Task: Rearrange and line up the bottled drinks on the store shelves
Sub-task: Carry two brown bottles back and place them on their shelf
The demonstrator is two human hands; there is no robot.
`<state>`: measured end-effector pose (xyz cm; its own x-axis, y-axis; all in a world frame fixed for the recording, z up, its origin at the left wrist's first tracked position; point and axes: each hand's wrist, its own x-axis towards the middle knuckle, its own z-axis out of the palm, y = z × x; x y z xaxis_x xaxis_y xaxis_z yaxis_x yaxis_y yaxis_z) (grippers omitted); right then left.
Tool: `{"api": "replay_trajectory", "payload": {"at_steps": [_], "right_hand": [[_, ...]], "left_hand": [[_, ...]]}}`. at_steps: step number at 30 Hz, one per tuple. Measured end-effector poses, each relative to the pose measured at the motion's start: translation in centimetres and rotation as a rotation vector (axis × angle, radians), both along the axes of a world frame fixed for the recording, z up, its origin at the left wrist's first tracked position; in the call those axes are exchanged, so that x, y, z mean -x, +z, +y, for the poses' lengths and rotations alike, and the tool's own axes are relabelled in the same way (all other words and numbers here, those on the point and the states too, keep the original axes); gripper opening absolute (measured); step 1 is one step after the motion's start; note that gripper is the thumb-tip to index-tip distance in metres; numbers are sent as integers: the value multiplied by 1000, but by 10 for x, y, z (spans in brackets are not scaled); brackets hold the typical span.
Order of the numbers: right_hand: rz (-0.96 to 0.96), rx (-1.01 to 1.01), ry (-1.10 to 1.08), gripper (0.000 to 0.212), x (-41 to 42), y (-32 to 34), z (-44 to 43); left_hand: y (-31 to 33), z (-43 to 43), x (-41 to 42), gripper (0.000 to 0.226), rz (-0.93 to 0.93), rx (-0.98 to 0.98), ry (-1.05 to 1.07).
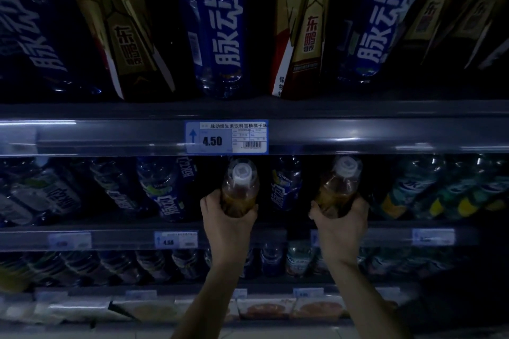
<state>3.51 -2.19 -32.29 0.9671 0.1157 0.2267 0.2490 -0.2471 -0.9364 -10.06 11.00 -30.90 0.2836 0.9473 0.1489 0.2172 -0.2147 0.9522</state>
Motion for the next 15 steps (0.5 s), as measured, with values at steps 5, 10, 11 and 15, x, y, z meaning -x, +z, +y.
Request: {"api": "replay_trajectory", "payload": {"at_steps": [5,10,11,15], "right_hand": [[-54,-22,31,62,14,15,-15],[-67,5,45,61,46,31,-37],[-64,15,35,61,54,34,-42],[-43,52,-40,70,83,54,-61]], "left_hand": [[11,-11,10,65,-38,-45,-51],[22,-34,27,70,7,-58,-86],[26,-40,32,72,23,-58,-98],[44,-68,49,76,64,-28,-152]]}}
